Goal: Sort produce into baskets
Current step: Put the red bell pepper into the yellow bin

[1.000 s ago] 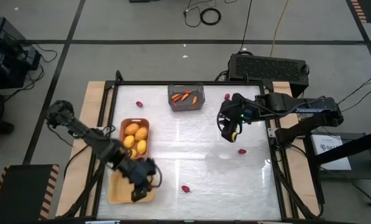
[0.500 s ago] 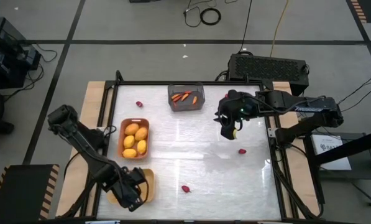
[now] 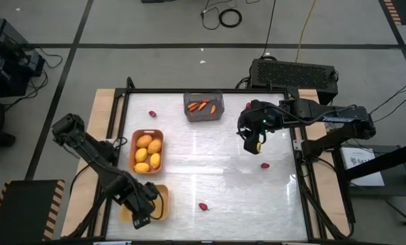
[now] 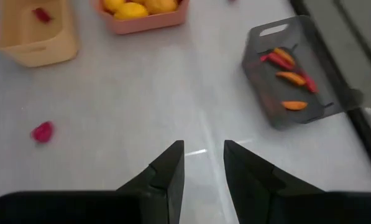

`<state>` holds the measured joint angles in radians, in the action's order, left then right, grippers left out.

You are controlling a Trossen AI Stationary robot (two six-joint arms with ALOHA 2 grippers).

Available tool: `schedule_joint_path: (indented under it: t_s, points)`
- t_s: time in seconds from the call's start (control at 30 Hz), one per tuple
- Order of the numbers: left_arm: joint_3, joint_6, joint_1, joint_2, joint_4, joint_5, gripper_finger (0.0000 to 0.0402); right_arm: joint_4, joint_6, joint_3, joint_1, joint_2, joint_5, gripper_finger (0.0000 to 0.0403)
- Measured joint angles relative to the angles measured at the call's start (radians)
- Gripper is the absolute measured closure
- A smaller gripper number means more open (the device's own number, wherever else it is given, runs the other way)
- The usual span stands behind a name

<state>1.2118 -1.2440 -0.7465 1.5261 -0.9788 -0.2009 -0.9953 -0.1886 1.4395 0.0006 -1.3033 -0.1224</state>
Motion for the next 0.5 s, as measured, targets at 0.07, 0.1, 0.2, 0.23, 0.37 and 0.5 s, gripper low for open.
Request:
schedule_joint_path:
  t_s: [0.07, 0.1, 0.2, 0.23, 0.37, 0.5]
  points:
    - [0.000, 0.056, 0.032, -0.031, -0.007, 0.022, 0.0185, -0.001, 0.000, 0.000, 0.000, 0.000, 0.026, 0.0298]
    - [0.000, 0.087, 0.053, -0.048, -0.017, 0.044, 0.0185, -0.001, -0.001, 0.000, 0.000, 0.000, 0.029, 0.0298]
    - [0.000, 0.172, 0.145, -0.114, -0.081, 0.138, 0.0185, -0.002, -0.022, 0.000, 0.000, 0.000, 0.050, 0.0298]
    - [0.000, 0.192, 0.188, -0.138, -0.116, 0.182, 0.0185, -0.003, -0.033, 0.000, 0.000, 0.000, 0.050, 0.0298]
    - [0.001, 0.226, 0.417, -0.218, -0.310, 0.350, 0.0185, -0.005, -0.085, 0.000, 0.000, 0.000, 0.050, 0.0298]
    - [-0.012, 0.372, 0.712, -0.252, -0.377, 0.473, 0.0185, -0.005, -0.154, 0.000, 0.000, 0.000, 0.050, 0.0298]
